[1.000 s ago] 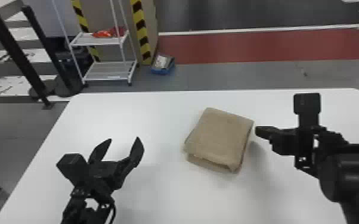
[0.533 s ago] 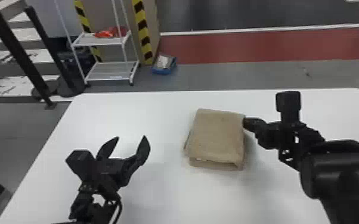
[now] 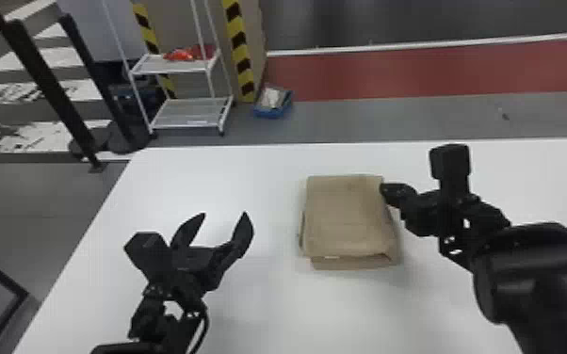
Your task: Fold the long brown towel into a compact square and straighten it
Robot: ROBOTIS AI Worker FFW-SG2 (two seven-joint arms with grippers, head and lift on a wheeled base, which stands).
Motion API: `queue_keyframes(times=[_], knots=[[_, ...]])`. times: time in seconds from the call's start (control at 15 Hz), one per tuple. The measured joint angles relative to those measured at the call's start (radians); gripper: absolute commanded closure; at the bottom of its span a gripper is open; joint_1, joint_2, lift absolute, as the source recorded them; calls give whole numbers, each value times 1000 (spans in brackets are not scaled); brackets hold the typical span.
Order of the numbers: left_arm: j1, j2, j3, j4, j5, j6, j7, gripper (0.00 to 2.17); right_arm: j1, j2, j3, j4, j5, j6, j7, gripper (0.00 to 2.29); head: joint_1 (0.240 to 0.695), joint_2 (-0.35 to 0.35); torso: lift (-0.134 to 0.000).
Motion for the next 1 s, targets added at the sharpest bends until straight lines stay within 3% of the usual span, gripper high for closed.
queue_keyframes(times=[0.13, 0.2, 0.33, 0.53, 0.73, 1.0], knots=[[0, 3, 1, 0, 3, 0, 0, 73, 108, 0, -63, -156, -6, 2, 0, 1956, 695, 145, -126], [-1, 4, 1, 0, 4, 0, 0, 73, 180, 0, -91, -258, -5, 0, -4, 1703, 695, 133, -126], [-3, 4, -2, 0, 4, 0, 0, 76, 334, 0, -126, -425, 2, -78, -37, 765, 695, 112, -126], [3, 1, -12, -8, 3, -2, 0, 76, 545, 0, -147, -556, 4, -255, -87, 188, 695, 83, -126], [41, -6, -13, -35, -2, -10, 7, 76, 691, 0, -109, -604, 6, -467, -227, 137, 695, 76, -126], [180, -17, 14, -130, -7, -95, 46, 76, 783, 0, -25, -637, 68, -563, -313, 137, 695, 135, -126]])
